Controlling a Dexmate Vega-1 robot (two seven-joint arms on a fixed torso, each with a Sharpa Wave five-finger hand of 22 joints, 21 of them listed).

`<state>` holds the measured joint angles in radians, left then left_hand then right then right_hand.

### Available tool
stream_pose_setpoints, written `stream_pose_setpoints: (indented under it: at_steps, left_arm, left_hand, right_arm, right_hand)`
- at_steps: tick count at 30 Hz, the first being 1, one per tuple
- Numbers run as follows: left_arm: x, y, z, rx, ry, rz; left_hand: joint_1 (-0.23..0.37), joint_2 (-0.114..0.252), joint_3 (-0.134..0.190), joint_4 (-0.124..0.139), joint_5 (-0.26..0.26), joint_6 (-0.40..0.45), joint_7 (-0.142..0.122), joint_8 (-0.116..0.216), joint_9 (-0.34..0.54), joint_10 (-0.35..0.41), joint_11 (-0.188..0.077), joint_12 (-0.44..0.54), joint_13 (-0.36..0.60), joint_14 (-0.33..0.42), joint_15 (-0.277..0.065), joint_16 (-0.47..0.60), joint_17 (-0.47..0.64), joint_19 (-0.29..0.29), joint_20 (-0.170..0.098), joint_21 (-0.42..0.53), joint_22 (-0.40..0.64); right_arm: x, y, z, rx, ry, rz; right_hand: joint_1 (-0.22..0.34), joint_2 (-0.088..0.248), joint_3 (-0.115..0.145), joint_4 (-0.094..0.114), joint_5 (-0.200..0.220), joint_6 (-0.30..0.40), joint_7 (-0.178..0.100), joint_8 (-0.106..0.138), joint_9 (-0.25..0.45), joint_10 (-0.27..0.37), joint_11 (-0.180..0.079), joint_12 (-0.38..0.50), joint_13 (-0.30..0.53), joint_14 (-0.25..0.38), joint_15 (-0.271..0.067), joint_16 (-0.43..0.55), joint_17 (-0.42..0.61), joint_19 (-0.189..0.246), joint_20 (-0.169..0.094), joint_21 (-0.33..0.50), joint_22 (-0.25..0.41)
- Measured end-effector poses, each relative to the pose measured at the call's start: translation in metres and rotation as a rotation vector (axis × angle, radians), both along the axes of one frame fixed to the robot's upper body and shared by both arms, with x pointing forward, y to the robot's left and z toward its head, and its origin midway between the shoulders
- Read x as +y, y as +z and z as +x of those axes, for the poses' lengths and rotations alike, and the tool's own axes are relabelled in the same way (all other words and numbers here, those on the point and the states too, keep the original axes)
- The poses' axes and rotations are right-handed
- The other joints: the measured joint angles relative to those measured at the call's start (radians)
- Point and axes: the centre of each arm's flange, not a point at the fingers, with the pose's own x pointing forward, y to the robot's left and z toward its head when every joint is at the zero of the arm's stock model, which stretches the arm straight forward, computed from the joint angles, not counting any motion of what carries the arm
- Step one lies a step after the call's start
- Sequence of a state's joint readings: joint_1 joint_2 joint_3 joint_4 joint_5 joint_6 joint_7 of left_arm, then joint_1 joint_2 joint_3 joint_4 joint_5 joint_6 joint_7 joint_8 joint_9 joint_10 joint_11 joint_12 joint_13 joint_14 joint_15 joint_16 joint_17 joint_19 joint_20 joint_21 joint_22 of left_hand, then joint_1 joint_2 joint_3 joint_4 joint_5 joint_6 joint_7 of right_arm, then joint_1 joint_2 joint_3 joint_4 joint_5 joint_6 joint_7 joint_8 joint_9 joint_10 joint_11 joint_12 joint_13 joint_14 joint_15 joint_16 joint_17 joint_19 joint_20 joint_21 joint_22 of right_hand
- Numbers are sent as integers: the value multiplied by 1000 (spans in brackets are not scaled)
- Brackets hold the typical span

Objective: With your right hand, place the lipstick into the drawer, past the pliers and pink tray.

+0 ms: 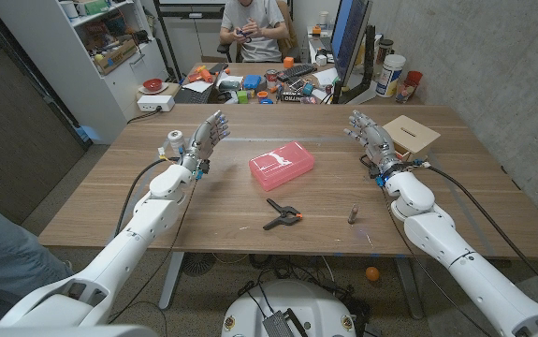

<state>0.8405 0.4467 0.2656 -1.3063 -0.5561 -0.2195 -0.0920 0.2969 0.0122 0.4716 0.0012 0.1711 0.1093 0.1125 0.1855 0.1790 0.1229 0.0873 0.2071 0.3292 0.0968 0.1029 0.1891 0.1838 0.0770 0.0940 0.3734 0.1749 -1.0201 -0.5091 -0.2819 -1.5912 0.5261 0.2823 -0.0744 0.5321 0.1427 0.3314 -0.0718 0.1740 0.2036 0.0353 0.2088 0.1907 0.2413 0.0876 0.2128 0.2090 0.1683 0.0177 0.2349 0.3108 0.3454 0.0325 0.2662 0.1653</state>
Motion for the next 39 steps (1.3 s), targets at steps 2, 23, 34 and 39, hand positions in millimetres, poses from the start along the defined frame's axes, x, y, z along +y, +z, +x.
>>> stream_pose_setpoints:
  at_steps: [2, 23, 34, 39]
  left_arm:
    - [0, 0, 0, -1, 0, -1]
    - [5, 1, -2, -4, -7, -7]
    - [1, 3, 0, -5, -19, -2]
    - [0, 3, 1, -3, -24, -6]
  left_hand:
    - [0, 0, 0, 0, 0, 0, 0, 0, 0, 0, 0, 0, 0, 0, 0, 0, 0, 5, 5, 0, 0]
    - [0, 0, -3, -3, 0, 5, 5, 0, 0, 9, -9, 0, -9, 5, -2, 0, 0, 5, 4, -8, 0]
    - [-6, 6, 1, -7, 0, 11, 0, 0, 0, 9, -9, 0, -18, 10, 3, 0, 0, 5, 4, -14, 0]
    - [-6, 6, 1, -7, 0, 11, 0, 7, 0, 9, -9, 0, -19, 10, 3, 0, 0, 10, 10, -15, 0]
  right_arm:
    - [-1, 0, 0, -2, -17, -3]
    - [-2, -13, -69, -53, -35, -169]
    - [-9, -22, -91, -72, -96, -228]
    - [-15, -27, -97, -69, -118, -237]
  right_hand:
    - [0, 0, 3, -3, 0, -4, -4, 0, 0, 4, 0, 0, 0, 2, 2, 0, -4, 4, 3, 0, 0]
    - [4, 4, 2, -10, 0, 9, -20, 0, 3, 23, 2, 0, -5, 20, 5, 5, -9, 51, 3, 0, 5]
    - [4, 4, 5, -19, 4, 48, -30, 10, 2, 23, 2, 0, -4, 29, 4, 5, -14, 54, 7, 1, 5]
    - [4, 4, 5, -19, 4, 48, -30, 10, 6, 34, 2, 0, -4, 41, 5, 9, -19, 77, 5, 1, 5]
